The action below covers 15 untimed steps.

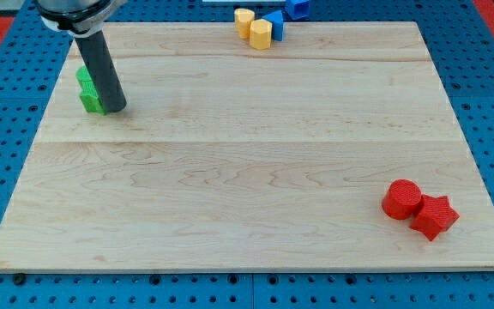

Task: Push the red blocks towards the center of the board

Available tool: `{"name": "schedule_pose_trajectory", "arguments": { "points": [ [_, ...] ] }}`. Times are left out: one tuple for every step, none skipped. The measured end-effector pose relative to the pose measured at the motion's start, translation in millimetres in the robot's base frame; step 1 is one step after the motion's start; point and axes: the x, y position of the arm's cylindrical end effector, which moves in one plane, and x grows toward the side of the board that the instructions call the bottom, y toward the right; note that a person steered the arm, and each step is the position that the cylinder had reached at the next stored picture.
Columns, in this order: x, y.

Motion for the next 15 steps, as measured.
{"name": "schedule_pose_trajectory", "arguments": {
  "points": [
    [0, 0],
    [19, 71],
    [29, 176],
    [47, 298],
    [86, 395],
    [153, 473],
    [194, 497],
    [209, 445],
    [201, 426],
    [175, 405],
    [169, 367],
    [164, 324],
    [155, 293],
    [170, 308],
    [180, 340]
  ]
}}
